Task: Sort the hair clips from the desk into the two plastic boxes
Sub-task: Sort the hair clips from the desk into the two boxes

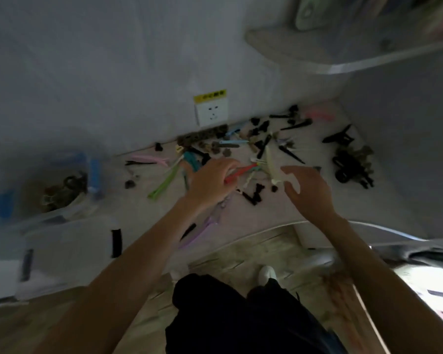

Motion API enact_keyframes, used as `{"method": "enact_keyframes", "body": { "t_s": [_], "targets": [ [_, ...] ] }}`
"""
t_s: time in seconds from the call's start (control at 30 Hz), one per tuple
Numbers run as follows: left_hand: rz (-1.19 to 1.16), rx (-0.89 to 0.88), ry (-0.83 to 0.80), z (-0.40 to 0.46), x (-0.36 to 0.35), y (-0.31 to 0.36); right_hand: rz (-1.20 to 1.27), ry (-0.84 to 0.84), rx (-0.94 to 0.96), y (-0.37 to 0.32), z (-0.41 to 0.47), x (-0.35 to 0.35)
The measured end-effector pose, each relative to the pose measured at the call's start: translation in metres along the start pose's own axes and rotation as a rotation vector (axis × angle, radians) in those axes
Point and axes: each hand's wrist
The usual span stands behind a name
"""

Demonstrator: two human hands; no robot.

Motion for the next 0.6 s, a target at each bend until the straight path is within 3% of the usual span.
{"method": "enact_keyframes", "body": {
  "t_s": [0.3, 0.37, 0.47, 0.6],
  "targets": [
    [-0.095, 0.045, 0.101, 0.107, -0.118, 0.105, -0.212, -0.030, -0.232, 0.202, 0.021, 0.057],
    [-0.121, 0.040, 0.094, 0.121, -0.141, 0.126, -0.136, -0.072, -0.320, 0.226, 0.025, 0.055],
    [-0.099, 0.003, -0.041, 0.138, -0.172, 0.161, 0.168, -0.118, -0.410, 0.244, 0.027, 0.049],
    [0.043, -0.027, -0.144, 0.148, -0.211, 0.192, 0.289, -0.118, -0.356, 0.243, 0.022, 0.048]
  ]
}}
Point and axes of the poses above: each hand's wrist, its own z-axis towards the middle knuckle, its own x-axis out of the back of the hand, y = z × x, and after that the axes turned 3 degrees about x, right-handed
